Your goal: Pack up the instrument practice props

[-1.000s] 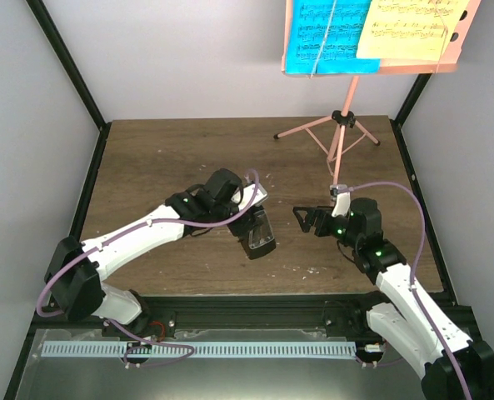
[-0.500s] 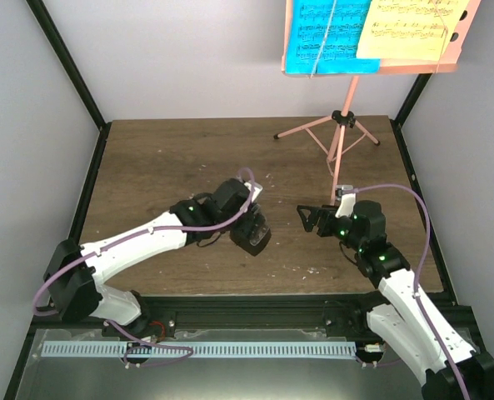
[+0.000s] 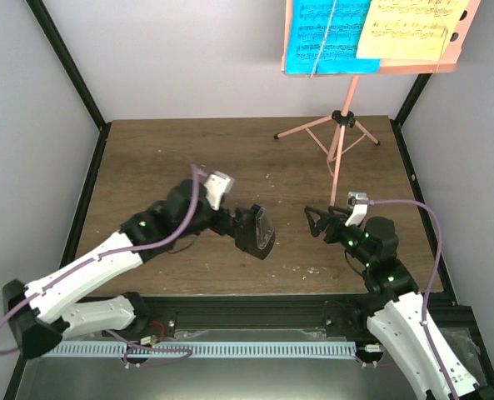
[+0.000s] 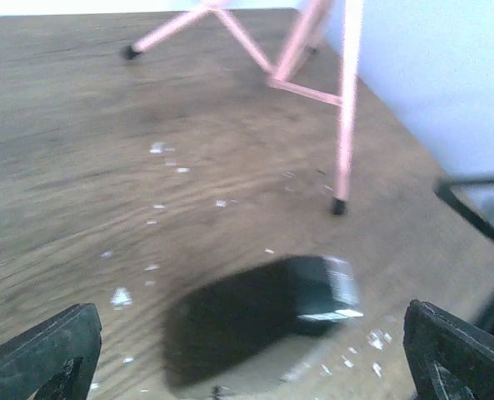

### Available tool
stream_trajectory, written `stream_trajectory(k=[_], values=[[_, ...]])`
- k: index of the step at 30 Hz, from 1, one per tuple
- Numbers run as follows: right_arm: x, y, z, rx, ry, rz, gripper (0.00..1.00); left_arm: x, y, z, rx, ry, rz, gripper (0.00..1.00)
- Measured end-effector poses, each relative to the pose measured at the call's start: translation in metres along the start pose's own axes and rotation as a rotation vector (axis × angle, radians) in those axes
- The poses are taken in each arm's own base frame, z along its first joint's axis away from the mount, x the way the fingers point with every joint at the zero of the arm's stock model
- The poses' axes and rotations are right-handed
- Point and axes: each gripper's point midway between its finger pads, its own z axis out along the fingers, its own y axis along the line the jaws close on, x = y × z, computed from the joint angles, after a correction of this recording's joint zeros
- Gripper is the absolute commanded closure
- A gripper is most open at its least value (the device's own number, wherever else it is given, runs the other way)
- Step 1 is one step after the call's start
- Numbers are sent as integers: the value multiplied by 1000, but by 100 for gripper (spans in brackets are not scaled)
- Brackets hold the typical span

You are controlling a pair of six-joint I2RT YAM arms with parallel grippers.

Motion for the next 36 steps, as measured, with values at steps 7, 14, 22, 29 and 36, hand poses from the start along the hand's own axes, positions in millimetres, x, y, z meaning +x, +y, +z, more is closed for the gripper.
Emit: stream_trajectory(k=[7,14,22,29,36], values=[[67,-25,19,14,221,181,0,51,97,36,-147,94,-244,0],[118,-30,25,-28,404,288,10,108,114,75,-159,277,-296,2],[145,-27,32,-79,530,320,25,111,111,88,-117,287,-299,3],[155,-20,46,-109,599,304,44,121,109,91,-97,306,-301,4],[150,-10,68,-134,606,256,53,131,103,93,-63,336,-306,5]])
